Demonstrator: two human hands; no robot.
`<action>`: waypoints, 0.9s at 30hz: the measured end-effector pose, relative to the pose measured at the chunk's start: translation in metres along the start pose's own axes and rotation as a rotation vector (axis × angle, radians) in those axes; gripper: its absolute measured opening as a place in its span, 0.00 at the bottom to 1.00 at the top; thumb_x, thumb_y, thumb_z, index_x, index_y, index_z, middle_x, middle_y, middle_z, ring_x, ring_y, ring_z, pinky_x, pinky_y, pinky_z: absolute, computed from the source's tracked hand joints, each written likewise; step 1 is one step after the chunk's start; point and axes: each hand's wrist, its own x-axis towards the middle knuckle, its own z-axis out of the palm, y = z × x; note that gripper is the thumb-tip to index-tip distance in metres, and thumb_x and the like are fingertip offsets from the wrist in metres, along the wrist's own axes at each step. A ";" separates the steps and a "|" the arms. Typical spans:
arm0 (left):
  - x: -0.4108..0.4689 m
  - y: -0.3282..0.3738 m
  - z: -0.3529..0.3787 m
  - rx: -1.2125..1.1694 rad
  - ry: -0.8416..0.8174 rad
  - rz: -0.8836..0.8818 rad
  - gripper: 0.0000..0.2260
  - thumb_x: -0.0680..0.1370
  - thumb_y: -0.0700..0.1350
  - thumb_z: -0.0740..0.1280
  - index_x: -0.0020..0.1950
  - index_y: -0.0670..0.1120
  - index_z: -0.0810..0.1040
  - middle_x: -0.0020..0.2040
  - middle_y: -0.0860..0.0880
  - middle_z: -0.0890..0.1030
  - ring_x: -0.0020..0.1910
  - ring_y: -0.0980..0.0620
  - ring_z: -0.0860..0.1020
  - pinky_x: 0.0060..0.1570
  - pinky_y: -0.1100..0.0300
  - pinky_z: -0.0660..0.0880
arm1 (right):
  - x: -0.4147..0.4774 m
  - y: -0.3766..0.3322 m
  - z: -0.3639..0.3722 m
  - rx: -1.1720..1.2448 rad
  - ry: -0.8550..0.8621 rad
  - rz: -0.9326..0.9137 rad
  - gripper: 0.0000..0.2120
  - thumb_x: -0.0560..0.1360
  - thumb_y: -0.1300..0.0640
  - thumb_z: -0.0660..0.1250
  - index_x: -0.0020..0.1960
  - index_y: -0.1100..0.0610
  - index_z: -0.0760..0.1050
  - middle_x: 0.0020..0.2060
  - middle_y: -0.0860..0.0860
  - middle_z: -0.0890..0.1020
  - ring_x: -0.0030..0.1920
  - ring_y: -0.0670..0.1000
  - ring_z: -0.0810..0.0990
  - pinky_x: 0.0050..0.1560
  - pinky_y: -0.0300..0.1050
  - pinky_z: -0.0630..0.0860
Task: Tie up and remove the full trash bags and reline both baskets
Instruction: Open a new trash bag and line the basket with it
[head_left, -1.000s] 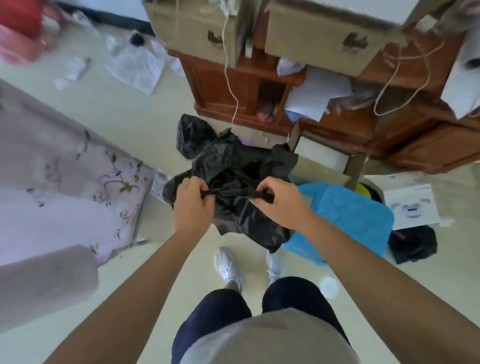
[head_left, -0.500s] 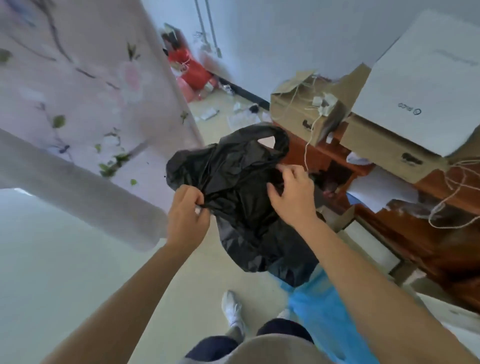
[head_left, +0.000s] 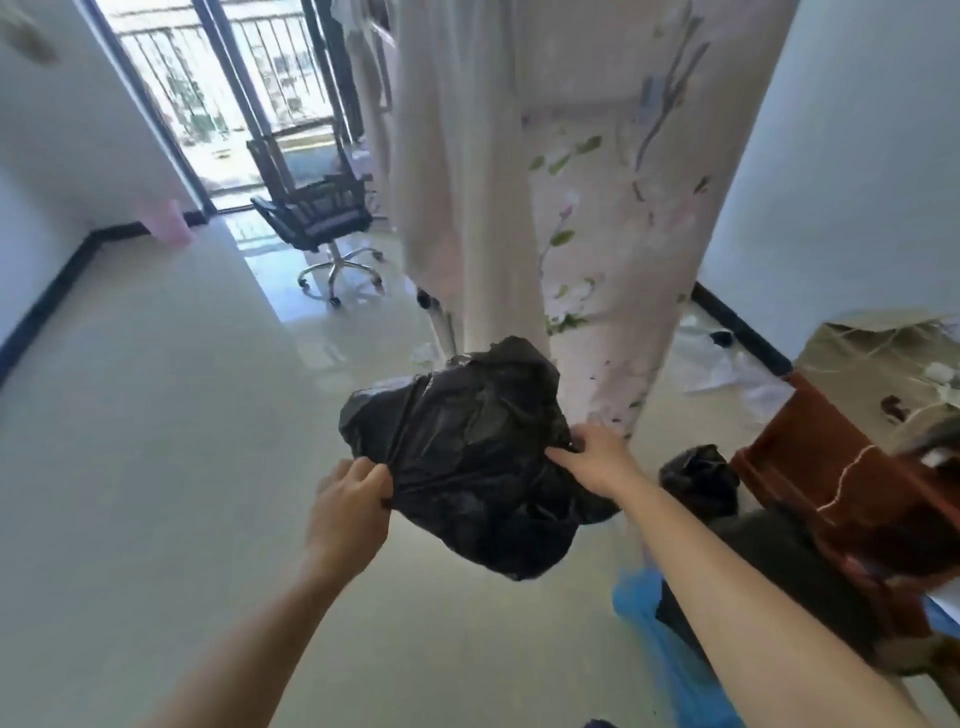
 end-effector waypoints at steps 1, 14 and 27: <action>-0.014 -0.035 -0.008 0.067 -0.083 -0.028 0.11 0.69 0.34 0.71 0.45 0.48 0.77 0.47 0.51 0.78 0.51 0.42 0.76 0.49 0.50 0.73 | 0.004 -0.034 0.024 0.002 0.010 -0.049 0.12 0.77 0.49 0.70 0.55 0.56 0.81 0.46 0.49 0.80 0.49 0.53 0.78 0.44 0.44 0.68; -0.012 -0.313 -0.139 0.102 0.416 -0.221 0.28 0.74 0.55 0.70 0.67 0.41 0.71 0.65 0.40 0.71 0.62 0.40 0.70 0.58 0.44 0.72 | 0.044 -0.341 0.259 -0.192 -0.043 -0.686 0.08 0.75 0.52 0.70 0.51 0.56 0.78 0.45 0.50 0.76 0.43 0.51 0.74 0.45 0.45 0.73; 0.239 -0.500 -0.177 0.449 -0.098 -0.445 0.36 0.78 0.56 0.65 0.80 0.52 0.48 0.79 0.40 0.39 0.78 0.39 0.35 0.73 0.35 0.41 | 0.298 -0.537 0.288 -0.283 -0.032 -1.011 0.08 0.70 0.57 0.75 0.45 0.55 0.77 0.45 0.44 0.73 0.48 0.51 0.74 0.45 0.42 0.66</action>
